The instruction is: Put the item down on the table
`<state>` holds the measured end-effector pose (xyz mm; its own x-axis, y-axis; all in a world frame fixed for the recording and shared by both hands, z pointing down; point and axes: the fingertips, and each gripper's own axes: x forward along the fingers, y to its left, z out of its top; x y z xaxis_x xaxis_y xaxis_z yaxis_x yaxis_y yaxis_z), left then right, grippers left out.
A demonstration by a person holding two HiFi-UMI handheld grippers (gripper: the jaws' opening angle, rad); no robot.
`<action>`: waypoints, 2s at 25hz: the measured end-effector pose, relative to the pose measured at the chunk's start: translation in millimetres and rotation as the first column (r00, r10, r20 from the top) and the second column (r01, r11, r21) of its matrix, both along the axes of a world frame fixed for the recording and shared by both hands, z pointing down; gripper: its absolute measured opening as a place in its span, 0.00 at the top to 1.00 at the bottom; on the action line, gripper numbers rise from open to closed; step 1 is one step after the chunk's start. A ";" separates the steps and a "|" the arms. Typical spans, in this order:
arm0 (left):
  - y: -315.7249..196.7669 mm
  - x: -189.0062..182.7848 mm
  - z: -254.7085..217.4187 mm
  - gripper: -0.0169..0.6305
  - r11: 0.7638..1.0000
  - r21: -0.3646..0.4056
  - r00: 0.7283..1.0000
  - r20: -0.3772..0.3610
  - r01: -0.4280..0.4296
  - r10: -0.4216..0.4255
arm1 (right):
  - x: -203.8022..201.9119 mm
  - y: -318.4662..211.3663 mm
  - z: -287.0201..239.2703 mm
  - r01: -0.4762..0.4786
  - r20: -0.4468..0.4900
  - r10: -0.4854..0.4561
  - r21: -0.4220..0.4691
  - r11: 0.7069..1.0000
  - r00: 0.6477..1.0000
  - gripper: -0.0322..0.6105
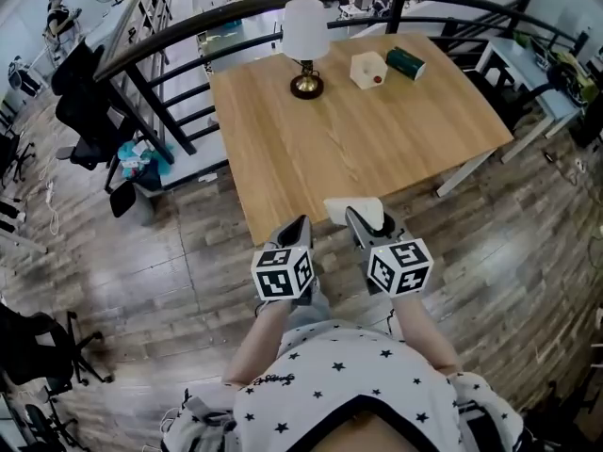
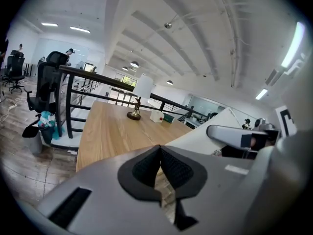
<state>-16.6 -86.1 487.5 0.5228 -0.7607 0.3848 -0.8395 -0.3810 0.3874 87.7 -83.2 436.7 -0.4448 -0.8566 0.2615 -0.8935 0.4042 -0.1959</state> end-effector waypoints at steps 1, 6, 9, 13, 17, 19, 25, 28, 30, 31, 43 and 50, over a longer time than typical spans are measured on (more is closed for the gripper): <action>-10.5 -1.7 0.2 0.96 1.000 -0.003 1.000 -0.004 -0.003 0.003 | -1.7 -10.0 0.0 -0.002 -0.004 0.002 -0.002 1.000 1.000 0.72; -61.0 -9.1 3.4 0.96 1.000 -0.015 1.000 -0.009 -0.023 0.023 | -12.6 -61.7 -0.2 -0.005 -0.023 0.005 -0.004 1.000 1.000 0.72; -91.8 -14.4 4.9 0.96 0.999 -0.019 1.000 -0.008 -0.028 0.028 | -18.3 -93.8 0.8 -0.005 -0.024 0.004 -0.008 1.000 1.000 0.72; -125.8 -23.0 5.7 0.96 0.999 -0.019 1.000 -0.008 -0.027 0.027 | -23.9 -128.5 3.8 -0.010 -0.023 0.010 -0.013 1.000 1.000 0.72; -147.0 -27.5 8.5 0.96 0.999 -0.018 0.999 -0.006 -0.034 0.033 | -24.4 -154.6 11.4 -0.019 -0.033 0.018 -0.019 1.000 0.999 0.72; -152.6 -28.7 11.3 0.96 0.999 -0.024 0.999 0.002 -0.035 0.035 | -22.6 -164.7 16.1 -0.022 -0.035 0.021 -0.025 0.999 0.999 0.72; -166.2 -25.6 26.9 0.96 0.998 -0.063 1.000 0.007 -0.011 0.011 | -8.8 -190.6 41.8 -0.009 -0.063 0.004 -0.074 0.997 0.998 0.72; -179.7 -24.7 34.1 0.96 0.997 -0.080 1.000 0.005 0.022 -0.021 | -1.7 -210.3 53.2 0.010 -0.086 -0.018 -0.091 0.996 0.996 0.72; -191.1 -25.7 36.4 0.96 0.994 -0.095 0.999 0.002 0.049 -0.049 | 0.4 -226.2 58.0 0.030 -0.105 -0.041 -0.102 0.994 0.994 0.72; -196.2 -25.9 37.1 0.96 0.993 -0.102 0.998 -0.001 0.062 -0.062 | 1.1 -233.7 60.1 0.042 -0.113 -0.054 -0.109 0.993 0.992 0.72; -239.9 -16.0 60.8 0.96 0.979 -0.164 0.993 0.008 0.120 -0.120 | 5.6 -311.5 97.5 0.135 -0.215 -0.166 -0.150 0.979 0.962 0.72; -245.8 -12.6 71.3 0.96 0.975 -0.193 0.993 0.016 0.114 -0.113 | -2.1 -334.4 116.1 0.169 -0.321 -0.211 -0.155 0.973 0.923 0.72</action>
